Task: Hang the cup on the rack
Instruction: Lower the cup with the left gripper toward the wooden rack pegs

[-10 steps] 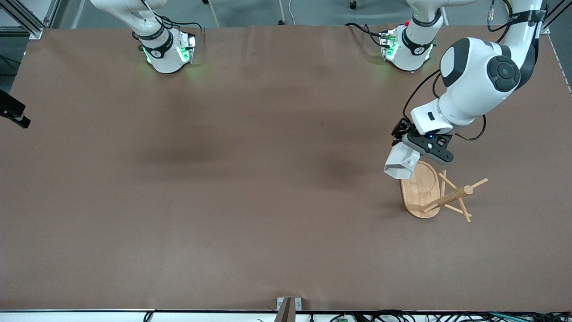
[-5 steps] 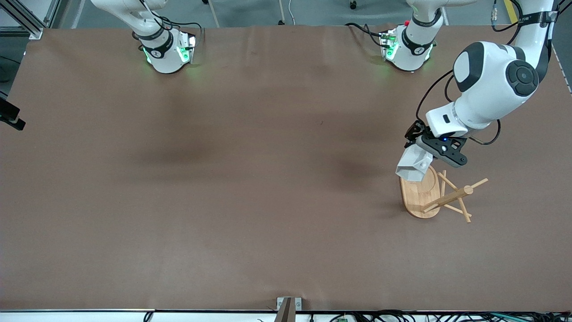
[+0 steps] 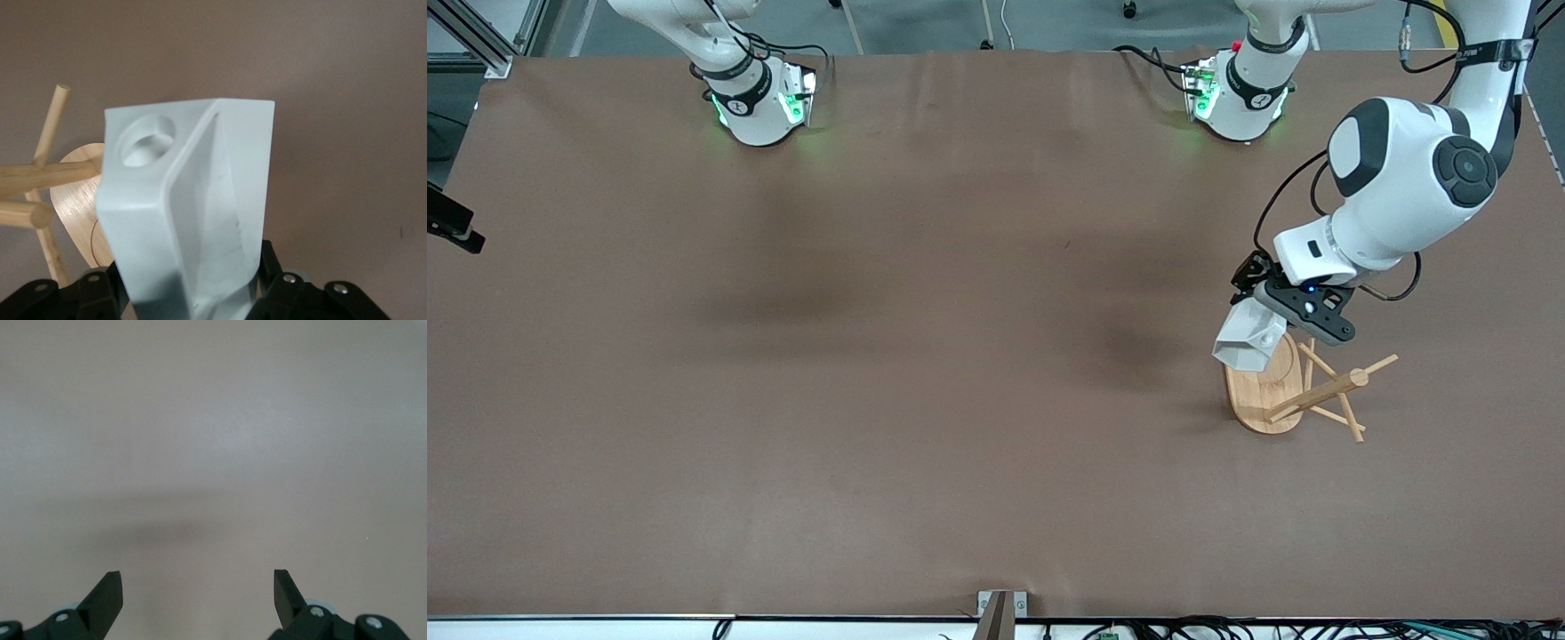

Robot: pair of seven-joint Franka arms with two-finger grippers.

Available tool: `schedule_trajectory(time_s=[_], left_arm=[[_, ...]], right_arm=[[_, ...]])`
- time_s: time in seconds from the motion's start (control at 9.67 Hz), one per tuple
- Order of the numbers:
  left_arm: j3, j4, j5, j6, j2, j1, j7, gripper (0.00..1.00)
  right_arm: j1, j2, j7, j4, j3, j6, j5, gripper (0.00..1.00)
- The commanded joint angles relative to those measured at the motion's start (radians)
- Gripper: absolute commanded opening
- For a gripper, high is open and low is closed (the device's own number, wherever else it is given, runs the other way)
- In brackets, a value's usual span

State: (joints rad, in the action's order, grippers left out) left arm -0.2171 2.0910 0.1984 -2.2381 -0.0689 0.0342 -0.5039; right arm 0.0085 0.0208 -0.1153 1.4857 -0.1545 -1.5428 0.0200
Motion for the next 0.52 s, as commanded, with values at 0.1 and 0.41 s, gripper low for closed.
schedule_trajectory(time_s=[0.1, 0.41], left_arm=[[0.036, -0.020, 0.010, -0.009, -0.040, -0.004, -0.062, 0.00], [0.053, -0.040, 0.010, -0.009, -0.057, -0.004, -0.077, 0.00]], right_arm=[[-0.012, -0.035, -0.020, 0.033, 0.015, 0.012, 0.001, 1.00], [-0.061, -0.041, -0.070, 0.053, 0.036, 0.015, -0.058, 1.00]])
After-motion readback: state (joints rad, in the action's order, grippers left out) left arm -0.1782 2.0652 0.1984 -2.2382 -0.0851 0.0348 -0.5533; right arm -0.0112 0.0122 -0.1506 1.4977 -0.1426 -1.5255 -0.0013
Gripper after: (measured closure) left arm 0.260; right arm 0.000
